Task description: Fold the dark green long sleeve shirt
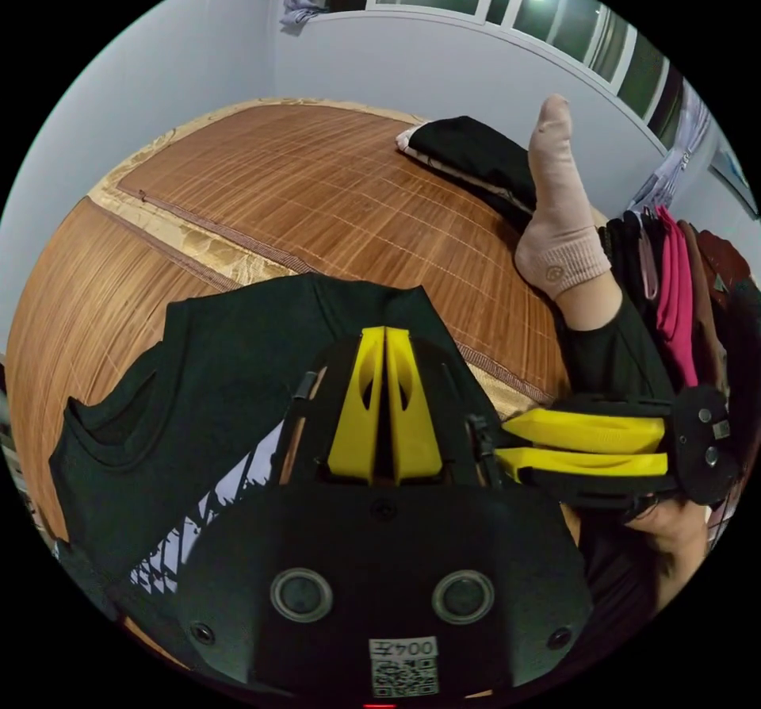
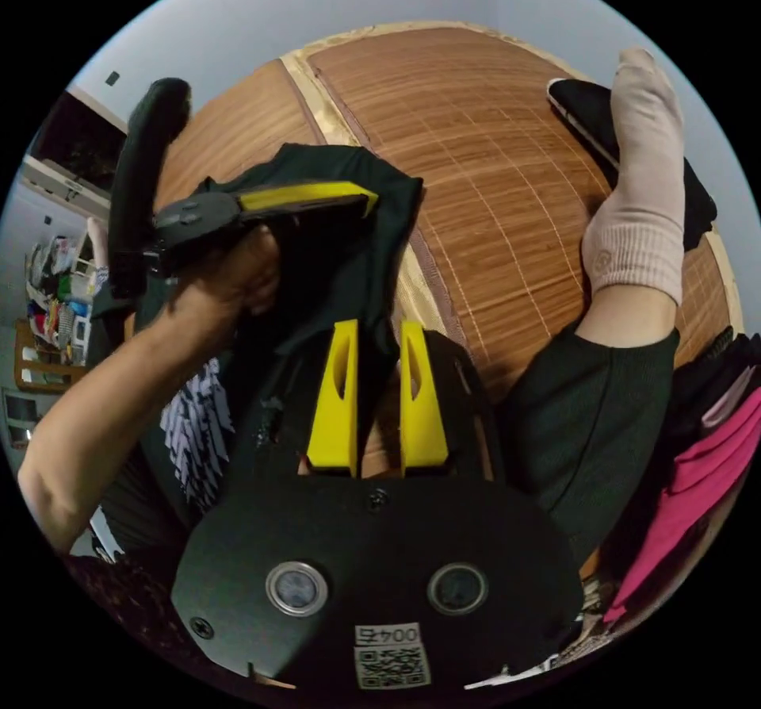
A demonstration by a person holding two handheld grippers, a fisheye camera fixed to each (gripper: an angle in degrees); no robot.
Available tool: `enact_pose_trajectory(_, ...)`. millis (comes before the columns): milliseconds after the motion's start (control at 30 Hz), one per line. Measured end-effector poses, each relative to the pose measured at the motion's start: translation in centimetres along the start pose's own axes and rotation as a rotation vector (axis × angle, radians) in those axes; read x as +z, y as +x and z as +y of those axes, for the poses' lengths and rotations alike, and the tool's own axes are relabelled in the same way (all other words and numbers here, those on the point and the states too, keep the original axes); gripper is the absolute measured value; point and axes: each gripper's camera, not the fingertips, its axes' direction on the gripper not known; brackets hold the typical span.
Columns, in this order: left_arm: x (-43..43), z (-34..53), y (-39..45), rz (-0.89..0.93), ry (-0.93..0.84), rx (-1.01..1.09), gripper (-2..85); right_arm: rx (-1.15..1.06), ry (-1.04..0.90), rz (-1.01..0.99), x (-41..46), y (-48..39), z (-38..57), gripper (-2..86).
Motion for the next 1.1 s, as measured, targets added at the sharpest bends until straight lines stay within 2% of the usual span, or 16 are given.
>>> enact_pose_trajectory(167, -7.3, 1.1, -0.1, 0.083, 0.141, -0.034, 1.6, 0.004, 0.061, 0.007, 0.1, -0.9, 1.1, 10.2)
enact_pose_trajectory(300, -15.0, 7.2, -0.7, 0.054, 0.169, -0.075, 2.6, -0.043, 0.189, -0.003, -0.8, -2.9, 2.5, 8.7)
enact_pose_trajectory(433, -21.5, 14.4, -3.5, -0.087, 0.164, -0.162, 3.2, -0.165, 0.176, -0.026, 0.9, -6.6, 2.9, 9.2)
enact_pose_trajectory(633, -27.3, 19.3, -7.7, -0.358, 0.148, -0.269, 5.5, -0.283, 0.11, 0.032, 4.7, -11.1, 3.2, 11.2)
enact_pose_trajectory(767, -29.1, 17.6, -9.5, -0.322, 0.05, -0.338, 7.1, -0.309, 0.087, 0.074, 7.3, -12.2, 3.8, 11.9)
enact_pose_trajectory(1100, -39.7, 13.8, -11.7, -0.279, 0.056, -0.373, 7.8, -0.307, 0.136, 0.087, 9.5, -13.5, 5.8, 11.4)
